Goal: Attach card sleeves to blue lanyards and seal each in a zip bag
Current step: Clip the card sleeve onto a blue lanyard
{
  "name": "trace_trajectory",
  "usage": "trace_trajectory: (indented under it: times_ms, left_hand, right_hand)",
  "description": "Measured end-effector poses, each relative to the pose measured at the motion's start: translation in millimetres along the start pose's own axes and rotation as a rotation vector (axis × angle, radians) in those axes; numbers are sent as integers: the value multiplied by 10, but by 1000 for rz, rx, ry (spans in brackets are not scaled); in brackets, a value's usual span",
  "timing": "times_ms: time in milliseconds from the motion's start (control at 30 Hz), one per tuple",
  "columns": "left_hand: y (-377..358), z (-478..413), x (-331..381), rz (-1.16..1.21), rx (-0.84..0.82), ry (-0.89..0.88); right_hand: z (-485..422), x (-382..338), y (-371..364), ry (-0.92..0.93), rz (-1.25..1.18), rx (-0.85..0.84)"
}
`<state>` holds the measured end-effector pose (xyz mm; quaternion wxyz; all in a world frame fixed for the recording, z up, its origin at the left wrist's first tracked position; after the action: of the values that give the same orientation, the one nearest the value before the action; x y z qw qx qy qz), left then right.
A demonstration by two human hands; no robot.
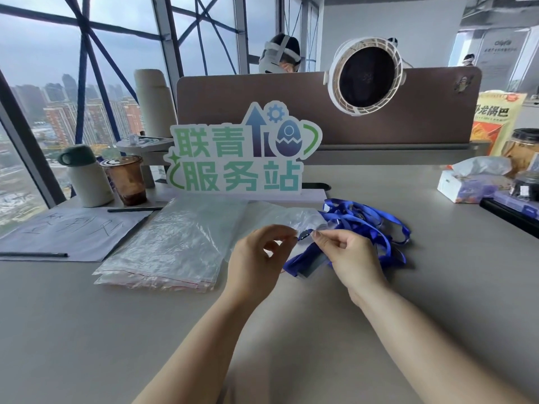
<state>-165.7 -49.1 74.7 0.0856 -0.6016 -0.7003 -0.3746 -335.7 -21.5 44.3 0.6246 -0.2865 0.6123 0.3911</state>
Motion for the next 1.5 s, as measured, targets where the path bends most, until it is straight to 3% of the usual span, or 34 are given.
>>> trace_trajectory:
  times_ms: [233,467,600,733,833,900,967,1033,1133,1200,1333,1500]
  left_hand:
    - [-37,-13,55,2,-44,-41]
    - [19,-10,-77,117,55,50]
    - [40,-10,-109,171,87,68]
    - [42,-21,-86,204,70,50]
    - [19,-19,-72,219,51,54]
    - [28,-20,-104,191,59,61]
    - [55,-19,-150,164,83,67]
    - [76,-19,-179,142,99,67]
    - [72,-16,-185,122,85,69]
    - [73,-16,-182,112,77,63]
    - [64,-16,-161,111,58,61]
    - [42,-7,-93,169,30,56]
  right_hand:
    - [-10,33,27,-81,-121,59]
    - [83,48,-184,-65,118,-215]
    - [85,85,-174,-35,281,-236]
    - [93,31,-139,-50,25,-242]
    - [125,-14,-188,-57,-58,-358]
    - [143,-10,-185,-15,64,-363]
    - [121,-57,-61,128,368,-172]
    - [120,-57,26,156,663,-69]
    - [164,50,40,35,962,-124]
    - [197,71,-2,53,1047,-145]
    - [207,36,-114,141,956,-190]
    - [221,-137,-217,144,326,-153]
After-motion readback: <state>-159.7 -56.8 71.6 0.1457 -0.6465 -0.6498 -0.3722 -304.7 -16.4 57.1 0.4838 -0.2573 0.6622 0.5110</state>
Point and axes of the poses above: each hand's wrist, its own z-axis away from the middle knuckle, its own y-axis out of the back of the hand, x = y × z, the point moved 6 cm from there along -z, towards the middle knuckle, and after that the axes turned 15 degrees about -y, right-handed, at the moved point
